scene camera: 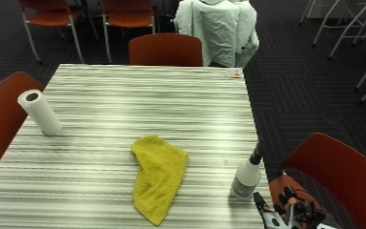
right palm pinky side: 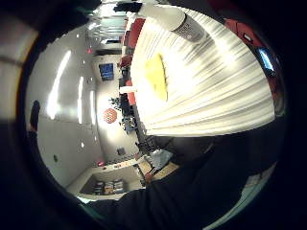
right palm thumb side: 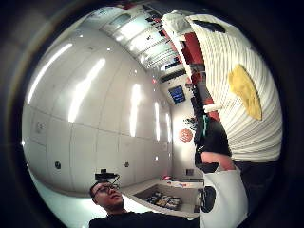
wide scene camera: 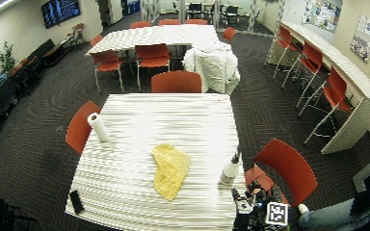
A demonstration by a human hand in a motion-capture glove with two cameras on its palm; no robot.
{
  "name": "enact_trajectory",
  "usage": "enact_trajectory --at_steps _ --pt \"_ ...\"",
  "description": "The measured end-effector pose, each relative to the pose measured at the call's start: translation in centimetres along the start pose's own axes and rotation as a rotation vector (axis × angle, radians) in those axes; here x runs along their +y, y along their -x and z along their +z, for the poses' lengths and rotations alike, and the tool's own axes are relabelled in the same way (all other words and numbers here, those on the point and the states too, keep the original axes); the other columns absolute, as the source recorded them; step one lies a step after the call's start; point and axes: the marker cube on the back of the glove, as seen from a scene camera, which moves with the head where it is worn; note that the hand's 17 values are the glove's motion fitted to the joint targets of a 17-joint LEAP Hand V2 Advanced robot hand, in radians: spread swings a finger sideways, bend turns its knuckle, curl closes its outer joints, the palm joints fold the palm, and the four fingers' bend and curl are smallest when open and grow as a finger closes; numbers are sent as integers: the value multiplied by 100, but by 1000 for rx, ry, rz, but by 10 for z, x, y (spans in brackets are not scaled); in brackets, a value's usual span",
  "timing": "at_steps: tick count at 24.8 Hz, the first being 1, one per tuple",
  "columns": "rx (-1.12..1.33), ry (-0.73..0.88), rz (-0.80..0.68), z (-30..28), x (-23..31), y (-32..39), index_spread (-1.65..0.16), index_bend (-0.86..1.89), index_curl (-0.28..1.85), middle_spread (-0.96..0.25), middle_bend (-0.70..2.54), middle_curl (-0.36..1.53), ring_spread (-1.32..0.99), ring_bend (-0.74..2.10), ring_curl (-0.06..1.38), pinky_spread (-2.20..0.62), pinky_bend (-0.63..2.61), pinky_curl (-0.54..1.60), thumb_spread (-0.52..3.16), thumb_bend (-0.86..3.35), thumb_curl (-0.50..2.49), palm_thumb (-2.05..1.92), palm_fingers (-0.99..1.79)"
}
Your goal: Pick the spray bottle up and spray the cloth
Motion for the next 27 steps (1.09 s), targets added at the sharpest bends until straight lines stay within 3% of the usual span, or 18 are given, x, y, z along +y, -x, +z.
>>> enact_trajectory --at_steps 27 --pt "147 -179 48 2 -119 -88 -34 17 28 1 20 33 11 34 31 17 44 35 102 7 51 94 18"
